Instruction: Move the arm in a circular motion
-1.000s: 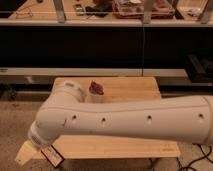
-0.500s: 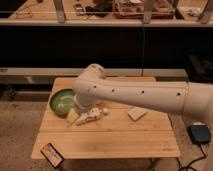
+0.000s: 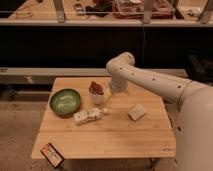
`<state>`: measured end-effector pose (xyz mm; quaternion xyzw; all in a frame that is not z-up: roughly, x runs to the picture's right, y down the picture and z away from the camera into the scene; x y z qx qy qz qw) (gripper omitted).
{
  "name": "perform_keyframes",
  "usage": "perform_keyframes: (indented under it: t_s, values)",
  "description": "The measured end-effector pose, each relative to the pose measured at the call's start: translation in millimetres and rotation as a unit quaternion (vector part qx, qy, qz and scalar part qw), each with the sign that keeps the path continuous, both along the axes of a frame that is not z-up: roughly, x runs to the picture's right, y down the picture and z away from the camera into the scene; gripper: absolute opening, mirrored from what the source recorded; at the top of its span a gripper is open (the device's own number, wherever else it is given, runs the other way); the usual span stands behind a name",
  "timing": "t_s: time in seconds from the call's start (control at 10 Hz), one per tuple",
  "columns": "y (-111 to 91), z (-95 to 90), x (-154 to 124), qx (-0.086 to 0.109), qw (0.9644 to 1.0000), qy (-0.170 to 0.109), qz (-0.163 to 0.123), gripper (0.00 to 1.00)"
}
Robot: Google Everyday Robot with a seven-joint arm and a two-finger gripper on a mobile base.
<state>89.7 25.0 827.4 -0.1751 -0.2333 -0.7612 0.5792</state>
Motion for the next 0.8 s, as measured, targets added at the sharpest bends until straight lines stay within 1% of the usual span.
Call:
perform_keyframes:
  t_s: [0.1,0.2,0.3,0.4,0.5,0.6,0.7,0.8]
  values:
    - [-5.3,3.1,11.8,-0.003,0.9999,0.013,0.008,0.80]
    - [-10.9,2.0,35.8,-0.010,0.9991,0.035,0.022,0.80]
    - [-6.1,-2.8,58.9,-0.021,0.9979,0.050,0.035,0.80]
    - [7.0,-11.4,83.9,-0.035,0.9958,0.060,0.061,0.80]
    - [18.6,-19.1,98.7,-0.045,0.9936,0.061,0.084,0.80]
    - [31.6,-27.7,112.2,-0.051,0.9907,0.056,0.113,0.80]
    - [45.4,-38.3,123.5,-0.053,0.9873,0.049,0.142,0.80]
    - [54.9,-50.7,131.3,-0.047,0.9847,0.040,0.163,0.80]
